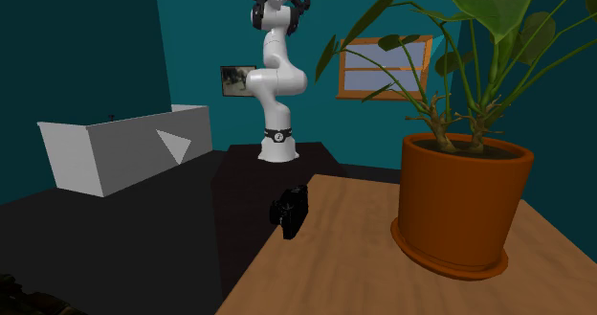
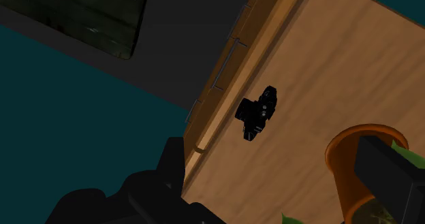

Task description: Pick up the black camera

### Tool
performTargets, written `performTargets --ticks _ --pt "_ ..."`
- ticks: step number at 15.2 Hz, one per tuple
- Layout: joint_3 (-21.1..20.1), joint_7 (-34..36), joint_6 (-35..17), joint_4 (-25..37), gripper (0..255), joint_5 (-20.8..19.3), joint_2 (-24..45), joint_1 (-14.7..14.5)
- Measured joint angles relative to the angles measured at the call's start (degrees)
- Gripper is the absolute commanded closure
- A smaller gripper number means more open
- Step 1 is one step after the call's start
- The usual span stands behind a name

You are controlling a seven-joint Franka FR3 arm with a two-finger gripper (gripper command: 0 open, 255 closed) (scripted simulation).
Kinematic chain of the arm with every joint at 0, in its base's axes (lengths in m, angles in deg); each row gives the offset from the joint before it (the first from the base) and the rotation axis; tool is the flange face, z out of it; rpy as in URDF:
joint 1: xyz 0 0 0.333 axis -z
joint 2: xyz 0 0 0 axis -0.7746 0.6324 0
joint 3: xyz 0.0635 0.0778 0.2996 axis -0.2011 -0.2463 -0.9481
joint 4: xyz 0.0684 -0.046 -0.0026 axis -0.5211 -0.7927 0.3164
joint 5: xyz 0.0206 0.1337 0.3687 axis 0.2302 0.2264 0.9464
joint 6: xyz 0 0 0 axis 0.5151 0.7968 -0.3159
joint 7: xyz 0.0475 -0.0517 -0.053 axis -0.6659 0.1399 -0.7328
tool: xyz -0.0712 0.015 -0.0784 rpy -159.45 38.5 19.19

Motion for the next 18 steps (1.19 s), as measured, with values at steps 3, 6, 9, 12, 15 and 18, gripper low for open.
performTargets --ticks 3,6,9,12,15,18 --pt "0.0 0.4 -2.3 -1.5 0 -0.1 0.9 0.1" --pt "-0.1 1.1 -7.6 -3.6 0 -0.3 4.2 0.3" --pt "-0.4 2.3 -13.4 -5.9 0 -0.5 7.8 0.5" --pt "-0.5 3.1 -19.0 -7.3 0 -0.9 12.1 1.0" --pt "-0.8 4.1 -24.6 -8.2 0 -1.5 17.0 1.4" --pt "-1.1 5.3 -30.0 -8.1 0 -2.3 22.5 2.0"
